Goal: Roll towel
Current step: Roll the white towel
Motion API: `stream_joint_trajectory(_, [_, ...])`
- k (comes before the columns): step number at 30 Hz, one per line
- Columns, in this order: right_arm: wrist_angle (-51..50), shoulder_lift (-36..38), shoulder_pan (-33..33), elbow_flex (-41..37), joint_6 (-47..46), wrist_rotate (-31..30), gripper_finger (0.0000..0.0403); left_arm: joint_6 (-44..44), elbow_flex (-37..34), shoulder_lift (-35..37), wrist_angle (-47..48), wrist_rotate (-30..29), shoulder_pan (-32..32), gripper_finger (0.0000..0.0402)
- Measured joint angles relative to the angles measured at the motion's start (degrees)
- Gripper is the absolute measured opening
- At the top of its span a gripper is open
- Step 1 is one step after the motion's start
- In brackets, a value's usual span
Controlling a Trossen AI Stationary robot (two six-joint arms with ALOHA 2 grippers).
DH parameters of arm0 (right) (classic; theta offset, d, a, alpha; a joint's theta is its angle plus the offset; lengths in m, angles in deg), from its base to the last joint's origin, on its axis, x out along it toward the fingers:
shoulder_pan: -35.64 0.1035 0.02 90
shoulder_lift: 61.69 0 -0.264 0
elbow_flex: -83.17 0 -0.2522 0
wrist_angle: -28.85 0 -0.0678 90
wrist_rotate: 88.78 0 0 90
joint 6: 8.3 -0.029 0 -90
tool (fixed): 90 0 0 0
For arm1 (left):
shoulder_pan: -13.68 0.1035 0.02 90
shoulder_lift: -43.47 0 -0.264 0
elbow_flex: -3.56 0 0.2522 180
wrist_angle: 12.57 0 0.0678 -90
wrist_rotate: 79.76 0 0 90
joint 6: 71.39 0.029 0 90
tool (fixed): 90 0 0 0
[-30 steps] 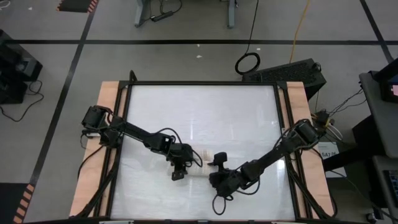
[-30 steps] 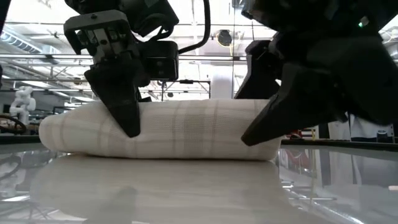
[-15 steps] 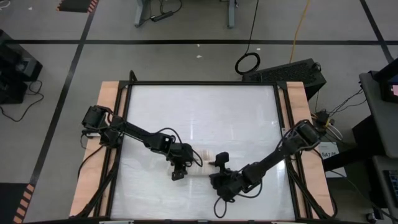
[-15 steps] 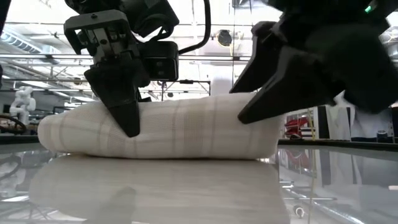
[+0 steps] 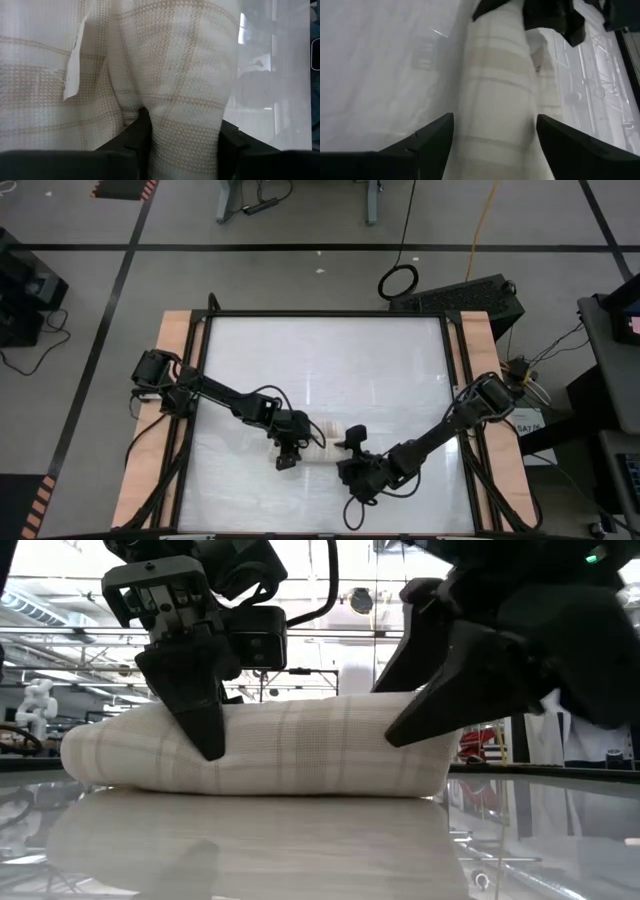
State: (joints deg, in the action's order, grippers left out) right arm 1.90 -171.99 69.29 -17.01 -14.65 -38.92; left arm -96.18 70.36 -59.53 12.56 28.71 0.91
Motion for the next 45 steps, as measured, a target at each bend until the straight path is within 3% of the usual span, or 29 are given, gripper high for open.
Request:
stream_joint_trajectory(10, [0.0,0.0,-3.0,0.0,0.5,6.2,0.02,0.0,0.0,0.0,-0.1,-0.1,0.0,0.0141])
stream_joint_trajectory(17, [0.0,0.0,-5.5,0.0,-0.2,10.3,0.0186,0.1,0.0,0.0,-0.3,-0.2,0.0,0.0141])
stream_joint_trajectory(21, [0.0,0.0,-6.3,0.0,1.1,11.1,0.0205,0.1,0.0,0.0,-0.4,-0.2,0.0,0.0141])
stream_joint_trajectory(25, [0.2,0.0,-7.0,0.0,3.3,12.1,0.0257,0.2,0.0,0.0,-0.4,-0.2,0.0,0.0141])
stream_joint_trajectory(28, [0.0,0.0,-8.6,0.0,2.7,16.5,0.0292,1.0,0.0,0.0,-0.4,-0.3,0.0,0.0141])
stream_joint_trajectory(31, [-0.2,-0.3,-10.2,0.0,1.4,19.0,0.0299,1.3,0.0,0.0,-0.5,-0.3,0.0,0.0141])
stream_joint_trajectory(35, [-0.5,-0.4,-11.1,0.0,1.7,21.2,0.027,1.4,0.1,0.0,-0.6,-0.3,0.0,0.0141])
stream_joint_trajectory(45, [-1.1,-0.3,-13.2,0.0,0.8,28.8,0.013,-0.2,0.0,0.0,-4.1,-1.1,-0.5,0.015])
